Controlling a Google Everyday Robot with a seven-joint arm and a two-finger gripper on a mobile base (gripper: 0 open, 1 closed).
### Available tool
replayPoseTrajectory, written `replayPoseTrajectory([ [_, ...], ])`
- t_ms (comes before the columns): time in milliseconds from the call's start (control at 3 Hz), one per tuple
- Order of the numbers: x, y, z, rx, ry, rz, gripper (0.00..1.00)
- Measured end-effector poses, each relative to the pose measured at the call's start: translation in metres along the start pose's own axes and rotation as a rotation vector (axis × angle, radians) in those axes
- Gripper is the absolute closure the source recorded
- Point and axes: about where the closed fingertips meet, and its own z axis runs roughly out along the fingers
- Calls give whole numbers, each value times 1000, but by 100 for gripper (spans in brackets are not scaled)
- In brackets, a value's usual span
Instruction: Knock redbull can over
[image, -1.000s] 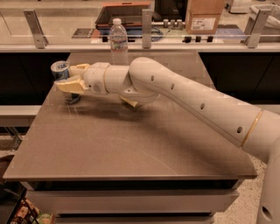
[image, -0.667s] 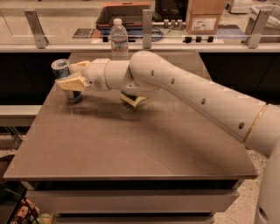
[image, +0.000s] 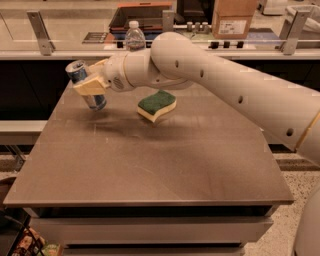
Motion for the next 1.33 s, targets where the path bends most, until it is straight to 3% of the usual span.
replayPoseTrajectory([
  [667,9,-2,-24,15,226,-22,100],
  [1333,24,13,-18,-38,483,-67,100],
])
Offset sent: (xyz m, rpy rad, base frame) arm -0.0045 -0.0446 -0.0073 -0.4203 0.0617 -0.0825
